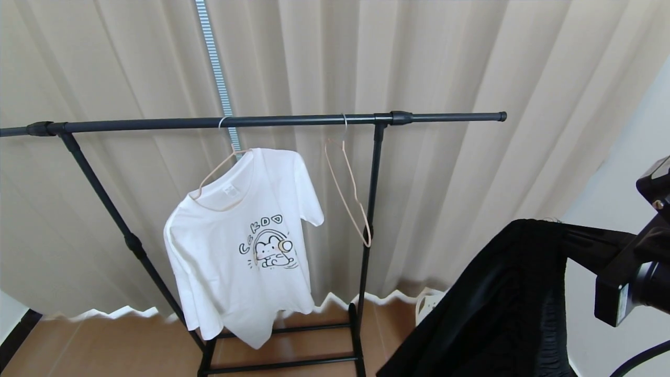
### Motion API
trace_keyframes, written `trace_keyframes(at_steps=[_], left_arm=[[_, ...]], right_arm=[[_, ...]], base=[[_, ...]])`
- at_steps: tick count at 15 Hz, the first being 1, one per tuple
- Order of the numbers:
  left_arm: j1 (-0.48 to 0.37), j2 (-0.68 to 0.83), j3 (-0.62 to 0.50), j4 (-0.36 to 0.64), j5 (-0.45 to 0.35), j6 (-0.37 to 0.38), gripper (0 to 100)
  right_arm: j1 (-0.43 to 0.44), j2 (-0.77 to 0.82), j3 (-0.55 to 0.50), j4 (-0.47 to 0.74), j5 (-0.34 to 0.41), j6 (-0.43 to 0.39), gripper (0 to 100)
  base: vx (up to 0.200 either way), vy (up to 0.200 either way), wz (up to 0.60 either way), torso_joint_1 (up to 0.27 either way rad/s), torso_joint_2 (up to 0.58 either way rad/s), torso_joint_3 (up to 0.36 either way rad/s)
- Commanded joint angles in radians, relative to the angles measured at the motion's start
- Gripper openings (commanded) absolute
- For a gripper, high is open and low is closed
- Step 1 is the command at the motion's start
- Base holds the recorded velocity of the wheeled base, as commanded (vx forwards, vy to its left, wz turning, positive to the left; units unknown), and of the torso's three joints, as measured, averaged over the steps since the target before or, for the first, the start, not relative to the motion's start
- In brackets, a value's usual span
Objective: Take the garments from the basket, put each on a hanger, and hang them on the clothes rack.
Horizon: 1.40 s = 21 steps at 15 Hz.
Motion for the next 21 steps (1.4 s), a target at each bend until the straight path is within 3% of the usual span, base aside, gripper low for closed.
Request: trace_keyframes(at_steps=[1,4,6,8,9,11,14,15,17,20,21], left_arm=[[0.000,0.000,-0.001,-0.001,0.000,0.000,100],[0.000,0.000,0.001,-0.001,0.000,0.000,100],[0.000,0.001,0.001,0.001,-0.002,0.009,100],[0.000,0.003,0.004,0.001,0.004,0.041,100],[0.003,0.018,-0.002,0.003,-0.005,0.147,100],[-0.003,0.164,-0.076,0.001,-0.074,0.152,100],[-0.029,0.518,-0.294,-0.002,-0.238,0.086,100],[-0.110,0.652,-0.346,-0.031,-0.246,0.081,100],[-0.374,0.836,-0.407,-0.203,-0.227,-0.046,100],[-0.676,1.135,-0.518,-0.370,0.043,-0.154,100],[-0.721,1.201,-0.530,-0.418,0.073,-0.174,100]], right_arm=[[0.001,0.000,-0.003,-0.002,0.000,0.000,0],[0.002,-0.009,0.015,-0.015,0.000,-0.003,0],[0.017,-0.025,0.037,-0.016,0.002,-0.071,0],[0.040,-0.023,0.046,-0.030,0.000,-0.085,0],[0.077,-0.009,0.079,-0.088,-0.001,-0.088,0],[0.077,0.018,0.092,-0.124,-0.001,-0.088,0],[0.077,0.058,0.095,-0.170,0.000,-0.085,0],[0.079,0.067,0.093,-0.174,0.002,-0.083,0],[0.079,0.078,0.092,-0.176,0.003,-0.080,0],[0.106,0.080,0.092,-0.176,0.003,-0.069,0],[0.119,0.081,0.090,-0.176,0.002,-0.059,0]], base=[[0.000,0.000,0.00,0.000,0.00,0.000],[0.000,0.000,0.00,0.000,0.00,0.000],[0.000,0.000,0.00,0.000,0.00,0.000],[0.000,0.000,0.00,0.000,0.00,0.000],[0.000,0.000,0.00,0.000,0.00,0.000],[0.000,0.000,0.00,0.000,0.00,0.000],[0.000,0.000,0.00,0.000,0.00,0.000],[0.000,0.000,0.00,0.000,0.00,0.000],[0.000,0.000,0.00,0.000,0.00,0.000],[0.000,0.000,0.00,0.000,0.00,0.000],[0.000,0.000,0.00,0.000,0.00,0.000]])
